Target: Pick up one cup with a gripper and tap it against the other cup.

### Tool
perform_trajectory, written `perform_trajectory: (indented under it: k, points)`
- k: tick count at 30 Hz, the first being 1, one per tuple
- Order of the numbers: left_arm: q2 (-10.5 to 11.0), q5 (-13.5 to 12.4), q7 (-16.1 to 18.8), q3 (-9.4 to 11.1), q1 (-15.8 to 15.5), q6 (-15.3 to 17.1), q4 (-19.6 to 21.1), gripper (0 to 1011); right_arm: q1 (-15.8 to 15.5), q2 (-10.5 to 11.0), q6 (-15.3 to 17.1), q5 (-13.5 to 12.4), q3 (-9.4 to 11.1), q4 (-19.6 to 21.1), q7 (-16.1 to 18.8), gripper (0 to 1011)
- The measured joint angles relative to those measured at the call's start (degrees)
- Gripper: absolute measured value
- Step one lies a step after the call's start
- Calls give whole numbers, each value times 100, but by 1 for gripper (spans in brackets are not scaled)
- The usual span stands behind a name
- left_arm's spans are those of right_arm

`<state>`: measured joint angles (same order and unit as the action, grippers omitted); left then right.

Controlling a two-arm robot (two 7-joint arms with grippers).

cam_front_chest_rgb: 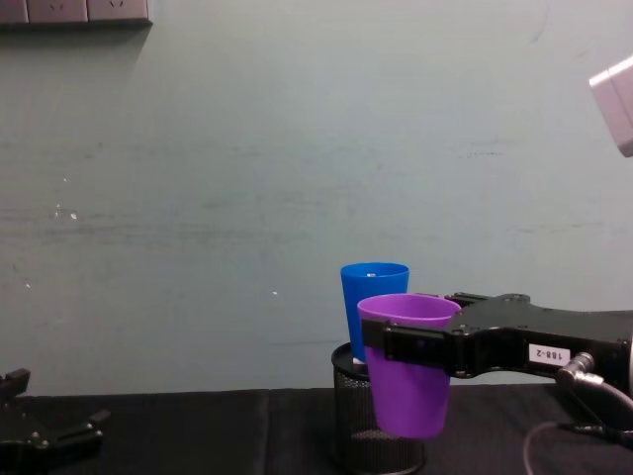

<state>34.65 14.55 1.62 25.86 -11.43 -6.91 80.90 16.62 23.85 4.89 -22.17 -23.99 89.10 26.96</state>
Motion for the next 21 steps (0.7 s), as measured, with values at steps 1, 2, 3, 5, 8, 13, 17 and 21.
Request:
perform_trajectory:
  k: [1, 2, 3, 5, 8, 13, 17, 21]
  points:
    - [0, 0, 0, 0, 0, 0, 0, 1000, 0, 0, 0, 0, 0, 0, 0, 718]
    - [0, 0, 0, 0, 0, 0, 0, 1000, 0, 0, 0, 0, 0, 0, 1, 718]
    - [0, 0, 0, 0, 0, 0, 0, 1000, 0, 0, 0, 0, 0, 0, 1, 718]
    - [0, 0, 0, 0, 0, 0, 0, 1000, 0, 0, 0, 0, 0, 0, 2, 718]
    - [0, 0, 0, 0, 0, 0, 0, 1000, 0, 0, 0, 0, 0, 0, 3, 718]
    - [0, 0, 0, 0, 0, 0, 0, 1000, 0, 0, 0, 0, -1, 0, 3, 718]
    - [0, 0, 0, 0, 0, 0, 0, 1000, -1, 0, 0, 0, -1, 0, 3, 718]
    - [0, 0, 0, 0, 0, 0, 0, 1000, 0, 0, 0, 0, 0, 0, 3, 718]
